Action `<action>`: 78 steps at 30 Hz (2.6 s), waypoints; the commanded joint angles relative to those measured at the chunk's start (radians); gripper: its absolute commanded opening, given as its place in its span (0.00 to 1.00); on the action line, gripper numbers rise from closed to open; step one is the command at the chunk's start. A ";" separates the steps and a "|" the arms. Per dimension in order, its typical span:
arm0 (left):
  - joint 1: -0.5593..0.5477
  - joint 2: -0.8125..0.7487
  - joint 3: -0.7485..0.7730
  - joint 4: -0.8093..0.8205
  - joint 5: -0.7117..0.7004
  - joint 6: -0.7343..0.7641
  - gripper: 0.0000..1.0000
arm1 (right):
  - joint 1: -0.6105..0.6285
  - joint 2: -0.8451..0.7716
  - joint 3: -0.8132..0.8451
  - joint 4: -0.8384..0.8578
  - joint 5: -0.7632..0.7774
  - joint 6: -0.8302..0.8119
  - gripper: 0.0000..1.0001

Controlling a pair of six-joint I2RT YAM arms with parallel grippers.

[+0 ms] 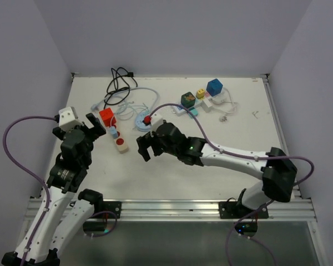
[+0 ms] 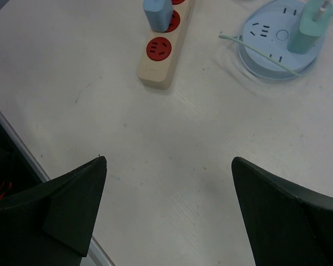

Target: Pull the plug off the socket

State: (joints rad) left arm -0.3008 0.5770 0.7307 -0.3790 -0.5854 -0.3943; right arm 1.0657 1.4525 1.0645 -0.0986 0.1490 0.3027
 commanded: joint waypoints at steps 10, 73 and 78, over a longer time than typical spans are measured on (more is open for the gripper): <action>0.020 -0.111 0.044 -0.012 -0.114 -0.035 1.00 | 0.020 0.570 0.527 0.120 0.066 -0.005 0.99; 0.020 -0.074 -0.191 0.190 0.571 -0.137 0.97 | 0.023 -0.012 -0.294 0.094 0.004 -0.077 0.14; 0.015 -0.045 -0.223 0.236 0.639 -0.100 0.96 | 0.023 -0.073 -0.313 0.053 0.006 -0.088 0.72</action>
State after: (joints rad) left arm -0.2882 0.5228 0.5137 -0.2558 -0.0601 -0.5053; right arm 1.0863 1.4631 0.7456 -0.0734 0.1570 0.2195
